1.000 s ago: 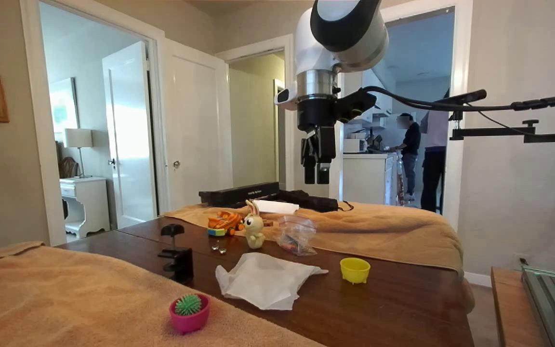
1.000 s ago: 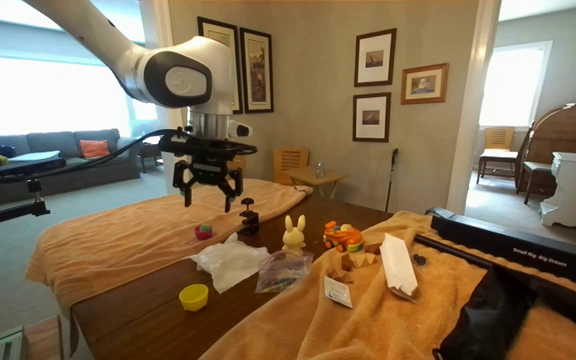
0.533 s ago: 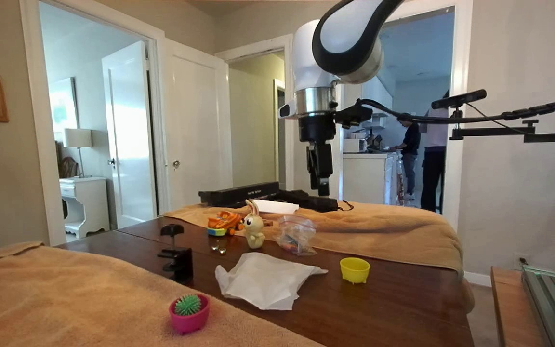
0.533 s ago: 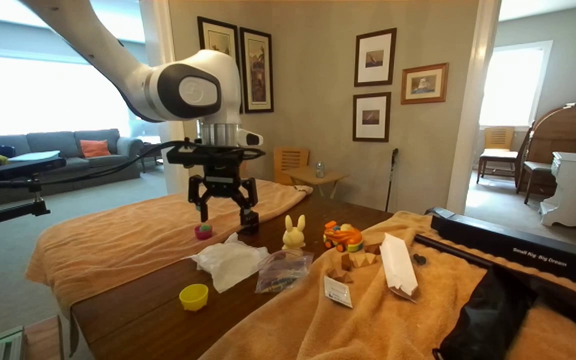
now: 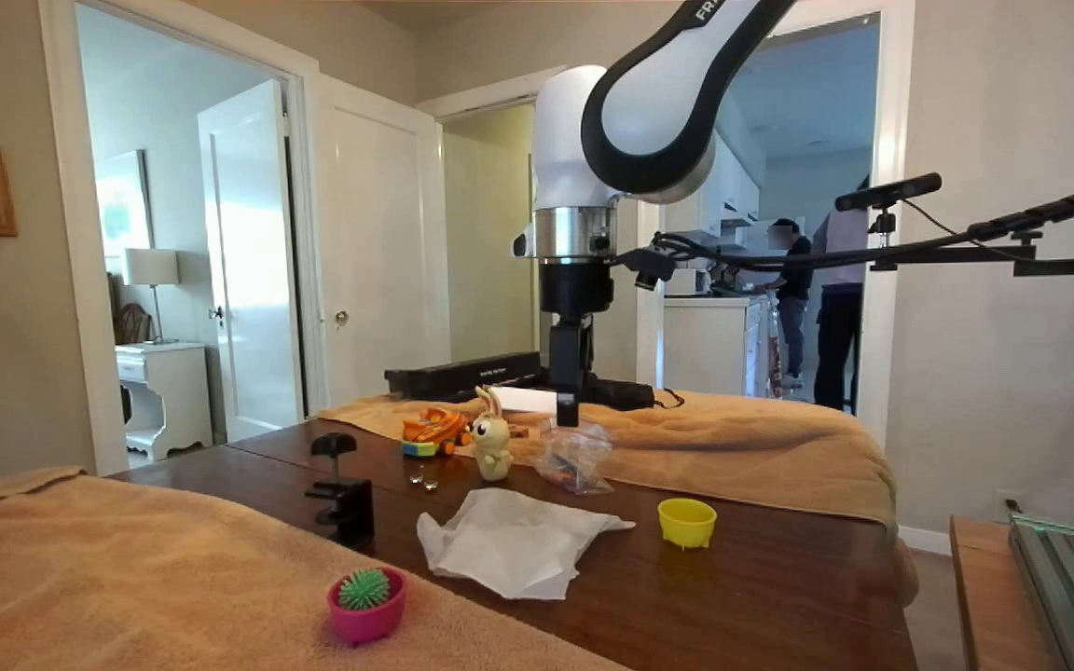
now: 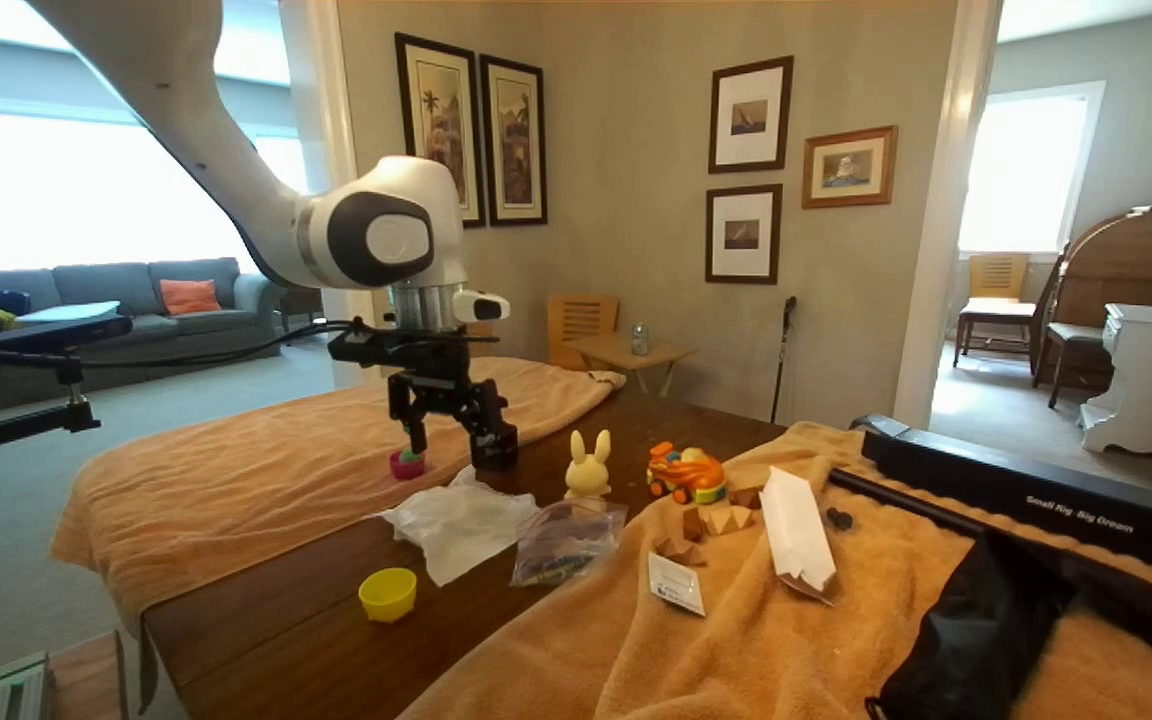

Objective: Use the napkin to wipe the table.

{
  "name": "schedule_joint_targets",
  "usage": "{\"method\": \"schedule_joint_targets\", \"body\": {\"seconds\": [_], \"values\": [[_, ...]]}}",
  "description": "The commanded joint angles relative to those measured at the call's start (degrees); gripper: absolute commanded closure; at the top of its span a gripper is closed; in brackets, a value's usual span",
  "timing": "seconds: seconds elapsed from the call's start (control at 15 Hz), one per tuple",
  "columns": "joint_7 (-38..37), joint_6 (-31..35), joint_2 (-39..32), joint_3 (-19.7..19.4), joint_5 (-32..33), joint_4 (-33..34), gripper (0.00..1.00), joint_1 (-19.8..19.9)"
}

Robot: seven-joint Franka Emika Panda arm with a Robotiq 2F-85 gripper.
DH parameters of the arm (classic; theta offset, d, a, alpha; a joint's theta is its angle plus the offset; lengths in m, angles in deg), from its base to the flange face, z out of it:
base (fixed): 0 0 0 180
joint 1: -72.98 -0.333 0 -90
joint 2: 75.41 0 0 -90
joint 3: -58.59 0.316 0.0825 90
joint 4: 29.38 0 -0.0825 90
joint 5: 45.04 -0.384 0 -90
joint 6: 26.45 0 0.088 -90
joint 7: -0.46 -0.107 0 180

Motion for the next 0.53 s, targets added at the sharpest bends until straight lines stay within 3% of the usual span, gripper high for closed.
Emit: {"method": "schedule_joint_targets", "body": {"seconds": [0.0, 0.47], "values": [[-7.48, 3.00, -4.17, 1.02, 1.48, 1.75, 0.00, -0.59], [-11.70, 6.73, -8.54, 0.88, 0.49, 1.07, 0.00, -0.93]]}}
